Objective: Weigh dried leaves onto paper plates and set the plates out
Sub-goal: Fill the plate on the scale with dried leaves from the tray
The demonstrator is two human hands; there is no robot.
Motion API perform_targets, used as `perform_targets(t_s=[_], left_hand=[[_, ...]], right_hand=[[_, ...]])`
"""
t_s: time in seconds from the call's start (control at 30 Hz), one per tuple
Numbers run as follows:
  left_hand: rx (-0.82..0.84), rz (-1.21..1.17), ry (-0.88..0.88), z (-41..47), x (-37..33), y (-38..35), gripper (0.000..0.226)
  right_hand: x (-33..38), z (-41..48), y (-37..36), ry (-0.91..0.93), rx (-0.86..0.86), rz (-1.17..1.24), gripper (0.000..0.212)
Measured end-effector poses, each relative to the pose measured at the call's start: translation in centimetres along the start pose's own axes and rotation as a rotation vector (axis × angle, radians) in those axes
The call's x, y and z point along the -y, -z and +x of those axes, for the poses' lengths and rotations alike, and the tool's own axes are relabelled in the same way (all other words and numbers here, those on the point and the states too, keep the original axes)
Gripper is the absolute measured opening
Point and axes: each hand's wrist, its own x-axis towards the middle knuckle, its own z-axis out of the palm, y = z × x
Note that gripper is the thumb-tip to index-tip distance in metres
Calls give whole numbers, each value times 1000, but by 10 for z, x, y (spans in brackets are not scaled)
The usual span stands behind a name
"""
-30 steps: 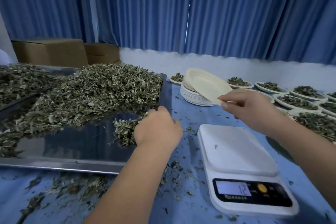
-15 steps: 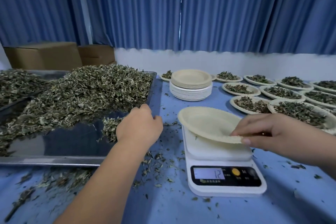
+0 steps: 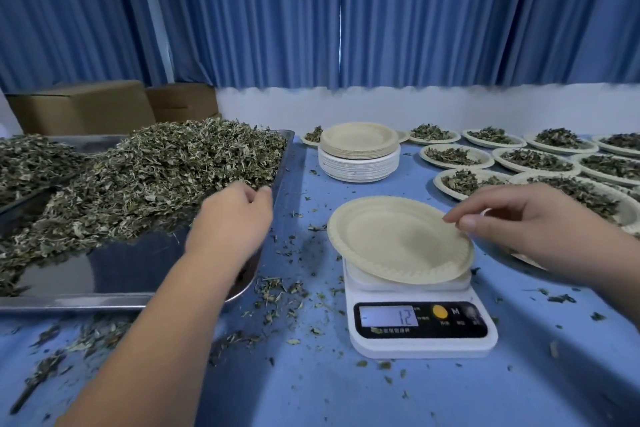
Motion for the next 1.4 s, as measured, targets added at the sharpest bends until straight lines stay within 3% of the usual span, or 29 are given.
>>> perform_targets(t_s=[0.17, 0.37, 0.43, 0.53, 0.67, 0.77, 0.87, 0.97, 1.03, 1.13, 1.3, 1.4], left_hand=[[-14, 89, 90, 10, 21, 20, 49], [469, 38, 194, 5, 16, 24, 80], [534, 5, 214, 3, 12, 24, 89], [516, 7, 205, 4, 6, 28, 92], [327, 163, 62, 8, 8, 30, 82], [269, 136, -7, 16, 5, 24, 75], [443, 194, -143, 28, 9, 11, 76], [728, 167, -30, 36, 18, 11, 84], [832, 217, 23, 36, 17, 15, 91], [794, 299, -7, 32, 13, 22, 96], [527, 222, -62, 13, 11, 41, 92], [602, 281, -91, -3, 16, 44, 94]], right_hand=[[0, 1, -7, -81, -138, 151, 19], [-6, 2, -13, -89, -161, 176, 18], [-7, 2, -13, -84, -183, 182, 19], [-9, 2, -11, -86, -220, 207, 19], [-11, 3, -10, -72, -255, 194, 18], [-14, 4, -9, -65, -273, 218, 19], [-17, 6, -8, -46, -280, 229, 19], [-20, 8, -8, -40, -278, 222, 19], [-21, 8, -7, -40, -281, 231, 19], [-24, 8, -5, -37, -287, 241, 20], [-26, 8, -3, -39, -300, 241, 20], [-26, 7, -3, -40, -302, 244, 21]])
